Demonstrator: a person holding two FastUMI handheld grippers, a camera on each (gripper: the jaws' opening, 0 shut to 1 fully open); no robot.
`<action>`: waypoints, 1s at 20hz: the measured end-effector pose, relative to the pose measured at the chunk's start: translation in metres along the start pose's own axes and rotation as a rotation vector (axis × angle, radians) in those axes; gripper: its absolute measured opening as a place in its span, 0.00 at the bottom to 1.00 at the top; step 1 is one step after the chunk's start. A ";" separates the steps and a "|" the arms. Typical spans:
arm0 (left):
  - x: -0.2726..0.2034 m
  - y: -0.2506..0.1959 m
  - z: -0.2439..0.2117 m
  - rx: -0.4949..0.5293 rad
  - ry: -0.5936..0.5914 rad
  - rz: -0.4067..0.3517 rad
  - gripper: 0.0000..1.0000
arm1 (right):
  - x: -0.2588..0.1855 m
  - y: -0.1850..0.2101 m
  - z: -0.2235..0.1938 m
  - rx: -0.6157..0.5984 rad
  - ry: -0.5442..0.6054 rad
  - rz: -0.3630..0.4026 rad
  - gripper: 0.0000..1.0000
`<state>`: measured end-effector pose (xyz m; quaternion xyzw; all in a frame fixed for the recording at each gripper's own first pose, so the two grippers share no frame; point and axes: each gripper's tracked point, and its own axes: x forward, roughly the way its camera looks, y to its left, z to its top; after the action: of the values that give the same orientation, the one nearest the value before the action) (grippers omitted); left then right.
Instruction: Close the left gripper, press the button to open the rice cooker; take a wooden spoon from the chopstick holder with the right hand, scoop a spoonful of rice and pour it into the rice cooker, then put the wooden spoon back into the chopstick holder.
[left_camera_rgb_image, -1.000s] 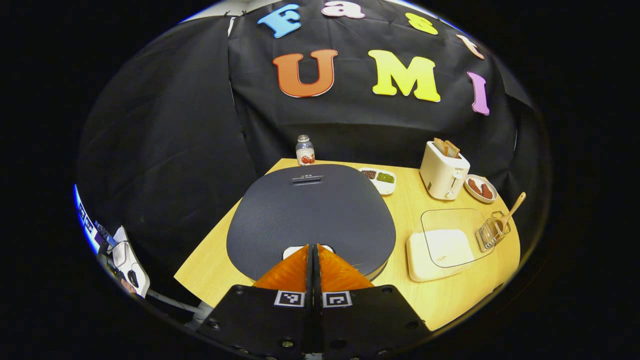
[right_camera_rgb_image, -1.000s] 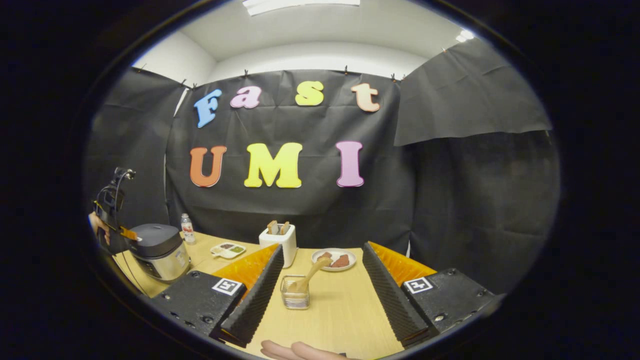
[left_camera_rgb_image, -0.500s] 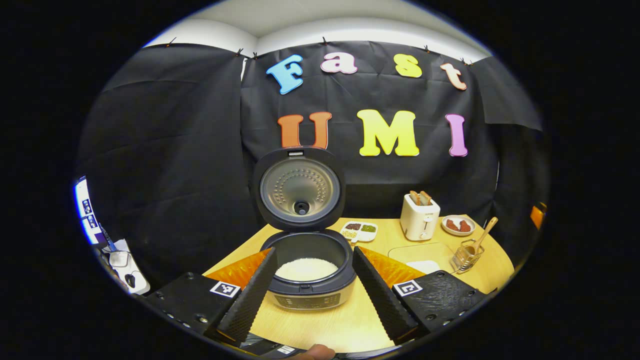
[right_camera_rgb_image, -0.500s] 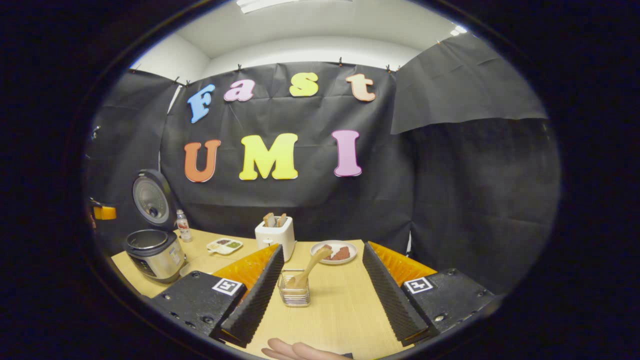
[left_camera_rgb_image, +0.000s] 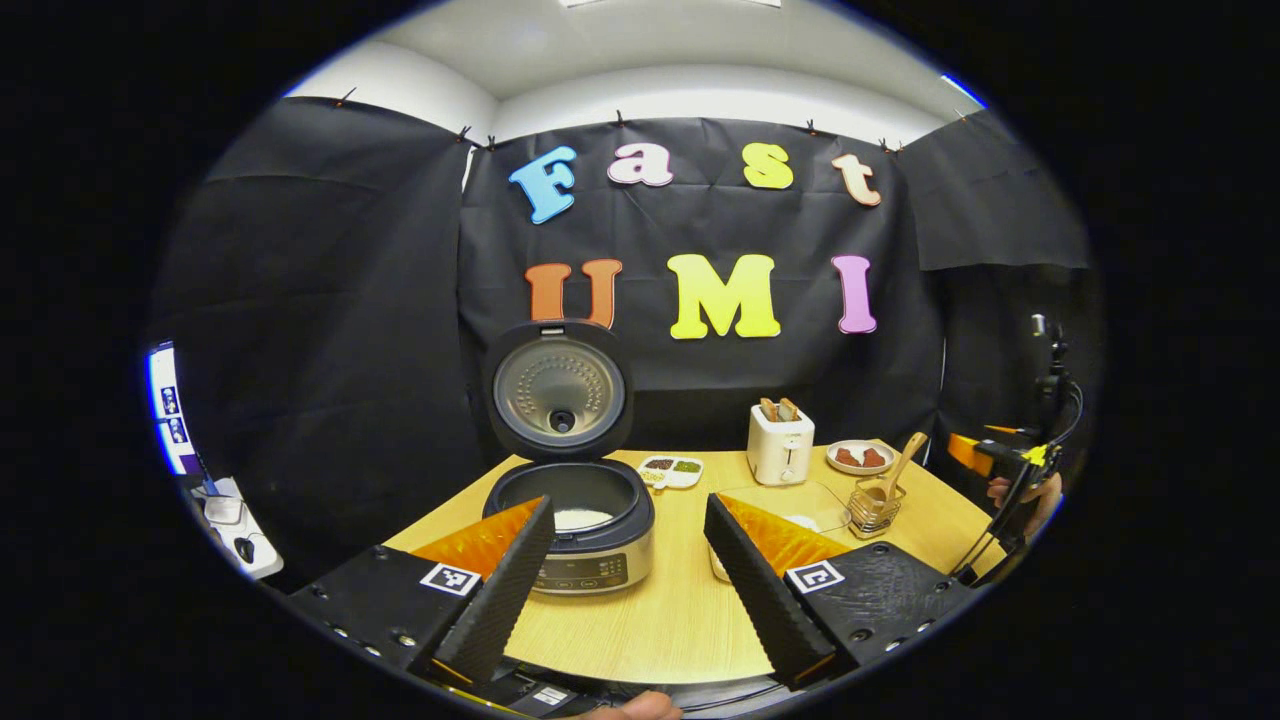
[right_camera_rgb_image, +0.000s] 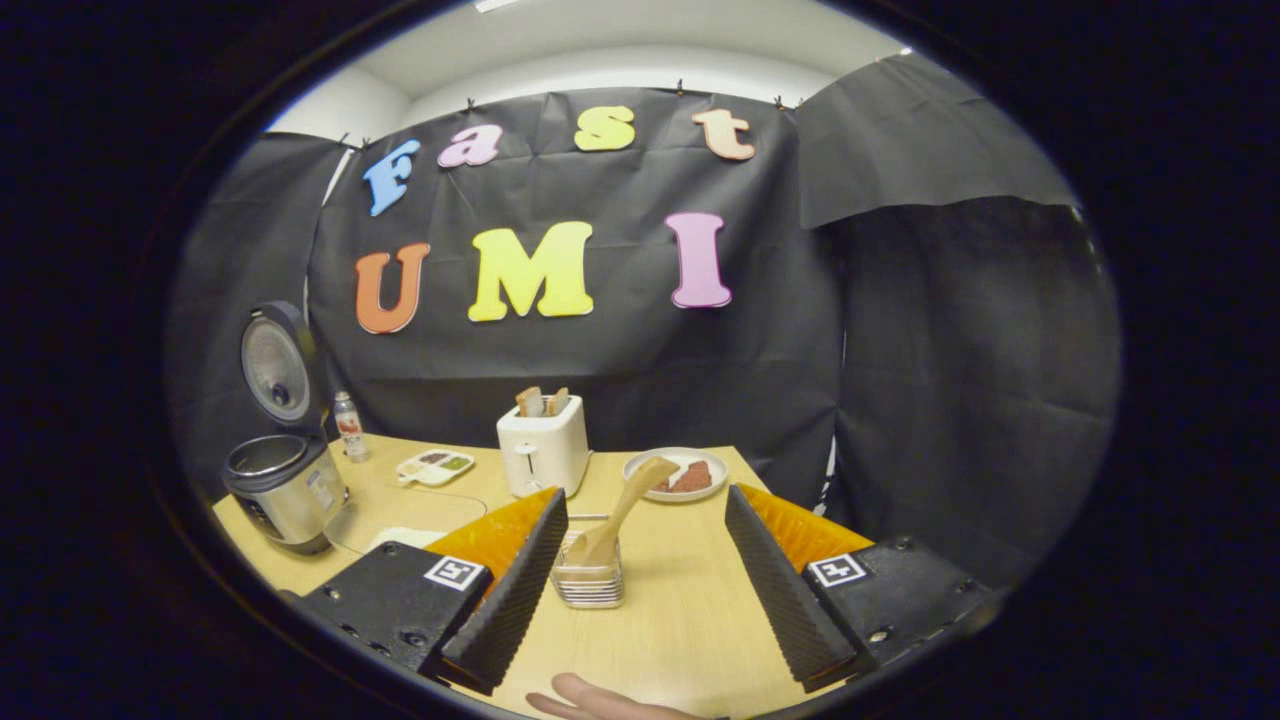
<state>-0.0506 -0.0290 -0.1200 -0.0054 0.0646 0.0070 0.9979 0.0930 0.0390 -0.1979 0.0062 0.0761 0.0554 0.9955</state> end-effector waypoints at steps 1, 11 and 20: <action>-0.008 -0.002 -0.005 0.007 -0.001 0.001 0.96 | 0.010 0.002 -0.007 0.028 0.014 0.009 1.00; -0.055 -0.009 -0.033 -0.025 -0.069 -0.064 0.96 | 0.113 0.014 -0.059 0.107 0.122 0.011 0.94; -0.046 -0.001 -0.054 -0.058 -0.038 -0.098 0.96 | 0.164 0.033 -0.070 0.137 0.162 0.089 0.79</action>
<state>-0.1032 -0.0315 -0.1677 -0.0372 0.0449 -0.0399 0.9975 0.2394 0.0903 -0.2909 0.0729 0.1597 0.0944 0.9799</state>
